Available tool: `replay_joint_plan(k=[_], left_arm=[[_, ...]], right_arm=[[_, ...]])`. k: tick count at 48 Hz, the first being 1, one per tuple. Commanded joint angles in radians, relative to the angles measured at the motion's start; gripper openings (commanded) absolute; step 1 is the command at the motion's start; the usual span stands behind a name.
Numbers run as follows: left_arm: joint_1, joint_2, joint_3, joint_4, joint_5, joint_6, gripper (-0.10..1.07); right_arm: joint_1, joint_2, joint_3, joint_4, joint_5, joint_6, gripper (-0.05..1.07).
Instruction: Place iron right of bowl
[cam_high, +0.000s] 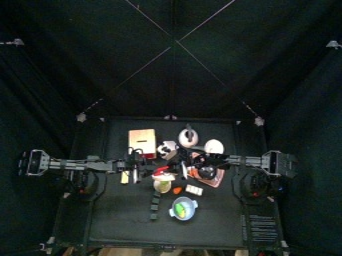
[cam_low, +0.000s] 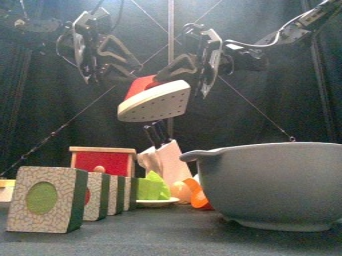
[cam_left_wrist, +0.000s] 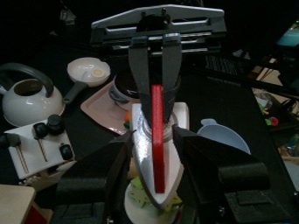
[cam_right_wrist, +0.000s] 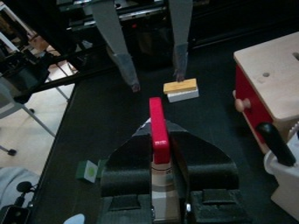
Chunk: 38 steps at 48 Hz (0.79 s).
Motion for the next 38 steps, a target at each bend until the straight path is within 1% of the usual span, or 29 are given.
replay_joint_plan(k=[1,6,9,17,23,26,31,34,38], left_arm=[[0.002,-0.002,-0.006,-0.011,-0.015,0.0,0.79],[-0.005,-0.003,0.002,-0.021,-0.017,0.0,0.79],[-0.006,-0.003,0.0,-0.021,-0.017,0.002,0.79],[-0.008,-0.003,0.0,-0.026,-0.017,0.0,0.79],[0.0,0.002,0.005,-0.032,-0.017,-0.002,0.79],[0.0,0.003,0.002,-0.044,-0.017,-0.002,0.79],[0.0,0.003,0.002,-0.075,-0.017,0.0,0.79],[0.002,0.005,0.005,-0.089,-0.017,0.002,0.79],[0.003,0.017,0.008,-0.087,-0.015,0.005,0.79]], right_arm=[[0.018,-0.067,0.018,0.003,-0.005,0.0,0.35],[0.063,-0.14,0.091,-0.002,-0.021,0.002,0.35],[0.104,-0.207,0.149,-0.002,-0.028,0.002,0.35],[0.262,-0.416,0.344,0.005,-0.025,0.011,0.35],[0.385,-0.511,0.462,0.02,-0.02,0.014,0.35],[0.426,-0.528,0.511,0.044,-0.006,0.015,0.35],[0.486,-0.512,0.56,0.124,0.023,0.014,0.35],[0.523,-0.485,0.574,0.169,0.061,0.012,0.35],[0.552,-0.442,0.572,0.195,0.117,0.012,0.35]])
